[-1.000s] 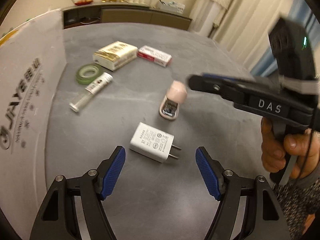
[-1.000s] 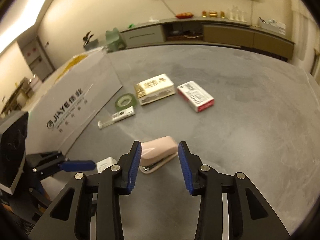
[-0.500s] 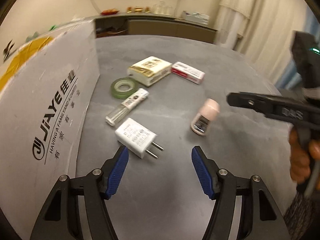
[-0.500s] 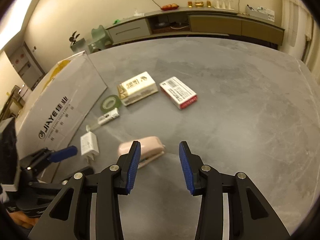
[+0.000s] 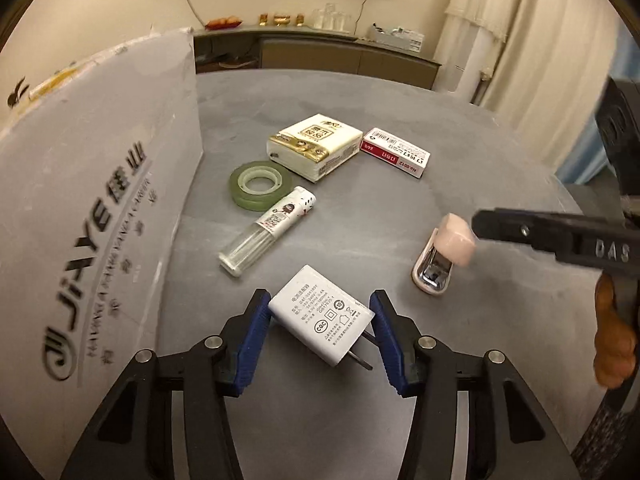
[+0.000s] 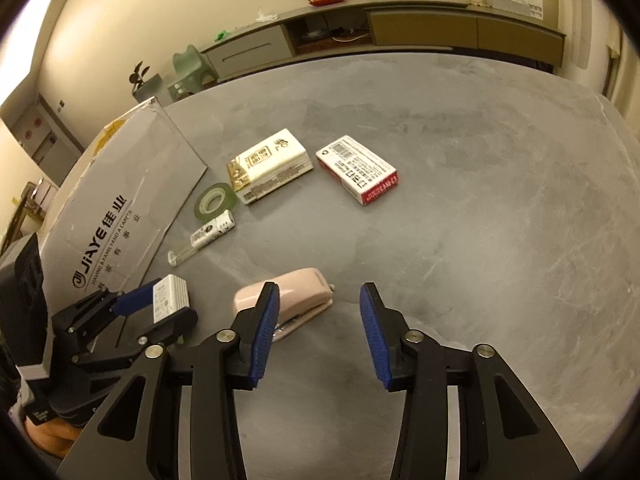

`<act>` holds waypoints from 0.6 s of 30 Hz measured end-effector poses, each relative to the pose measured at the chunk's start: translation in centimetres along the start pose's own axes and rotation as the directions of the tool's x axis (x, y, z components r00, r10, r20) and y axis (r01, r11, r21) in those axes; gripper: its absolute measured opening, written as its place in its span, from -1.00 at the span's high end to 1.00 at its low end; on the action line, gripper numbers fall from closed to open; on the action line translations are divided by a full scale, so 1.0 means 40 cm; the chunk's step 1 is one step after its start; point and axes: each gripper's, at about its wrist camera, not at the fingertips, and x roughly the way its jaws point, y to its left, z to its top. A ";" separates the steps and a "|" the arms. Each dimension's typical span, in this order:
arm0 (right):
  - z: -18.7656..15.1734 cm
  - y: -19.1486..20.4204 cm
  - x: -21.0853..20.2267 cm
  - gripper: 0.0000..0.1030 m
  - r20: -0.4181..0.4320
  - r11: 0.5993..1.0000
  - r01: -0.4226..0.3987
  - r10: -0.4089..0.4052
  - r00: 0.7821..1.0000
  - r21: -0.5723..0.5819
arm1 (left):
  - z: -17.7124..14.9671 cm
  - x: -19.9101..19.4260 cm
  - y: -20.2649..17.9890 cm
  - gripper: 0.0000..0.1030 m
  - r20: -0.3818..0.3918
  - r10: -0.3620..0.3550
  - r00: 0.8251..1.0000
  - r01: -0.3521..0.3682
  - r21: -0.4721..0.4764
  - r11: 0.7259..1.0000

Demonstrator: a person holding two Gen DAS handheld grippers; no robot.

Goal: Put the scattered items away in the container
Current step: 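Grasp and lift the pink stapler with the right tool while the left tool closes on the white charger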

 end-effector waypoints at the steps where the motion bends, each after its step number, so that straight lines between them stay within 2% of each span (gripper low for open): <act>1: 0.002 0.009 0.002 0.02 0.003 1.000 -0.001 0.001 1.000 -0.002 | -0.001 -0.001 0.003 -0.02 -0.006 0.003 1.000 -0.003 -0.006 1.000; 4: 0.007 0.039 0.018 0.00 0.011 1.000 0.006 -0.006 1.000 -0.010 | 0.003 0.011 0.002 -0.05 -0.022 0.035 0.999 -0.036 -0.024 0.999; 6: 0.006 0.055 0.036 -0.01 0.011 0.999 0.047 -0.046 0.999 -0.025 | 0.006 0.015 -0.006 -0.05 -0.024 0.038 0.999 -0.038 -0.015 0.999; 8: 0.000 0.065 0.058 -0.01 -0.038 0.996 0.062 -0.064 0.997 -0.069 | 0.002 0.025 -0.022 -0.01 -0.026 0.003 1.000 -0.003 0.024 1.000; 10: -0.012 0.070 0.072 0.00 -0.089 0.988 0.054 -0.067 0.994 -0.145 | -0.007 0.016 -0.049 -0.01 -0.026 -0.070 0.997 0.072 0.105 0.992; 13: -0.029 0.060 0.060 0.00 -0.113 0.964 0.064 -0.096 0.989 -0.258 | -0.016 -0.015 -0.068 -0.01 -0.005 -0.123 0.992 0.122 0.183 0.975; 15: -0.040 0.049 0.038 0.00 -0.097 0.951 0.067 -0.101 0.990 -0.301 | -0.018 -0.028 -0.066 -0.02 -0.006 -0.125 0.992 0.123 0.188 0.974; 18: -0.050 0.038 0.007 0.00 -0.050 0.953 0.075 -0.094 0.994 -0.293 | -0.019 -0.029 -0.056 -0.11 -0.017 -0.088 0.996 0.089 0.136 0.987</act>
